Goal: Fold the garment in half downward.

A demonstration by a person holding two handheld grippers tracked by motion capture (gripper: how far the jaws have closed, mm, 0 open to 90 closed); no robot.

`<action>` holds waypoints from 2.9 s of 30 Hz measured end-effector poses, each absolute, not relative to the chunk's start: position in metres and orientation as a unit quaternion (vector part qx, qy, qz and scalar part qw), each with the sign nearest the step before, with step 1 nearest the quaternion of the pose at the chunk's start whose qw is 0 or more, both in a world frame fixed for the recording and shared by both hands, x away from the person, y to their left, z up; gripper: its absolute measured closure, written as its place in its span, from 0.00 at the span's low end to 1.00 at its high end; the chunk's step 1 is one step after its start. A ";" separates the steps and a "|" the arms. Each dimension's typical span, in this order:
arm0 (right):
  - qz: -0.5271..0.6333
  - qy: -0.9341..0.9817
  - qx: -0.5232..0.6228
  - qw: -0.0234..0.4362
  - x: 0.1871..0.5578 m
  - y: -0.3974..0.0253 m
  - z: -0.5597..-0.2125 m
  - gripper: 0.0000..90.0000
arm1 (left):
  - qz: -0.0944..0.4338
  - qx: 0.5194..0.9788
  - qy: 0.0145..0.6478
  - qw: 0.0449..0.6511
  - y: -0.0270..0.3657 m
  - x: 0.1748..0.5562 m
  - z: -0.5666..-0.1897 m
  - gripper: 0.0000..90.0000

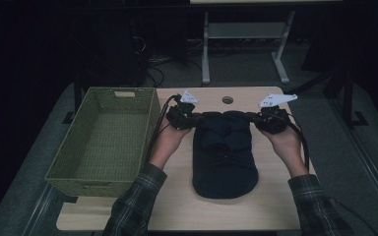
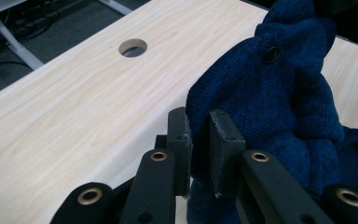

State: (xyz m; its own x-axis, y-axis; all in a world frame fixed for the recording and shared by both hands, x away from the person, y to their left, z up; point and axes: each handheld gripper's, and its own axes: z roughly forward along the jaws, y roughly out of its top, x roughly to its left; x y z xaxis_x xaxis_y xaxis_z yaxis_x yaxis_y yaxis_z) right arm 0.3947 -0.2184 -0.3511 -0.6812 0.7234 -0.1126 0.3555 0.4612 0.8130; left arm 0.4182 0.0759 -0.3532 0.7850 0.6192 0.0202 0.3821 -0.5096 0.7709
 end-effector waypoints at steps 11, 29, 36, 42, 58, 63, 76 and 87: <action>0.415 0.822 0.323 0.217 0.363 -0.227 -0.365 0.95 | 0.141 0.863 0.266 0.405 0.074 0.387 -0.357 0.88; 0.416 0.829 0.321 0.190 0.328 -0.229 -0.383 0.95 | 0.077 0.875 0.252 0.406 0.083 0.365 -0.370 0.88; 0.417 0.831 0.316 0.187 0.309 -0.229 -0.389 0.94 | 0.073 0.879 0.243 0.403 0.085 0.354 -0.374 0.88; 0.415 0.834 0.317 0.180 0.302 -0.227 -0.393 0.94 | 0.067 0.882 0.240 0.400 0.086 0.345 -0.377 0.87; 0.414 0.840 0.317 0.151 0.270 -0.225 -0.412 0.92 | 0.026 0.889 0.236 0.390 0.090 0.315 -0.396 0.85; 0.414 0.843 0.315 0.140 0.261 -0.226 -0.420 0.91 | 0.018 0.893 0.231 0.387 0.090 0.306 -0.402 0.85; 0.401 0.856 0.305 0.114 0.228 -0.225 -0.441 0.90 | -0.010 0.903 0.224 0.366 0.087 0.282 -0.423 0.85; 0.371 0.875 0.299 0.093 0.213 -0.216 -0.456 0.91 | -0.010 0.914 0.219 0.342 0.086 0.268 -0.435 0.83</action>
